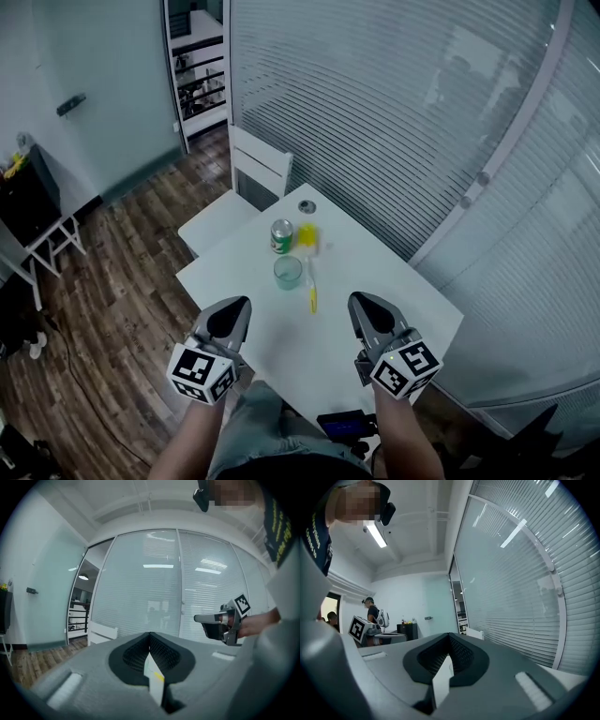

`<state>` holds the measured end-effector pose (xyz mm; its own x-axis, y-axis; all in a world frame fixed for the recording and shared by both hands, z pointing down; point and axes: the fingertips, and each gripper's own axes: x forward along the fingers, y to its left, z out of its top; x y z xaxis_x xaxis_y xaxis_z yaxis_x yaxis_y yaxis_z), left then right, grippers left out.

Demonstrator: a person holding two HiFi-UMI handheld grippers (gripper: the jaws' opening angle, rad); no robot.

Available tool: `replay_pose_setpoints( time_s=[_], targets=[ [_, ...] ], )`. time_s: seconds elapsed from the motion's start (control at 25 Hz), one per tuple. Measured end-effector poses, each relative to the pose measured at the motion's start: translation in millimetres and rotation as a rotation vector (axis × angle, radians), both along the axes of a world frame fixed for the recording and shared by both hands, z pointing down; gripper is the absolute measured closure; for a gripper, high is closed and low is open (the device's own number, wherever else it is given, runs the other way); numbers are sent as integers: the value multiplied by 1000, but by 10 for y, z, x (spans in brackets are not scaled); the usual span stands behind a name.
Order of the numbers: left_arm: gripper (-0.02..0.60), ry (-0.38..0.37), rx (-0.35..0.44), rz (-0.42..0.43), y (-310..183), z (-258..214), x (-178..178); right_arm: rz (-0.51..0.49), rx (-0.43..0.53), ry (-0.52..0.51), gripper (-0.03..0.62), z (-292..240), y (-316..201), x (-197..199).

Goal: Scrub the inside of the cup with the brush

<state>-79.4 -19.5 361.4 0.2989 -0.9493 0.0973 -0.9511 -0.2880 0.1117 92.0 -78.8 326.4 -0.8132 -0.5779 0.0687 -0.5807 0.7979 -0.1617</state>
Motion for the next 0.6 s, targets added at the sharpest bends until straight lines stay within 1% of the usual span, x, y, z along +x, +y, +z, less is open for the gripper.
replay_pose_setpoints(
  time_s=[0.28,0.44,0.6],
  targets=[
    [581,-2,1,99,-410,43,-73,79,-6,10,591,32,-319,-87],
    [581,3,-1,140,-613,86,-155,120,-9,15,591,75,-458,-146],
    [581,9,-5,184,-816,171,-166,154,-17,30,591,136,-566,-176]
  ],
)
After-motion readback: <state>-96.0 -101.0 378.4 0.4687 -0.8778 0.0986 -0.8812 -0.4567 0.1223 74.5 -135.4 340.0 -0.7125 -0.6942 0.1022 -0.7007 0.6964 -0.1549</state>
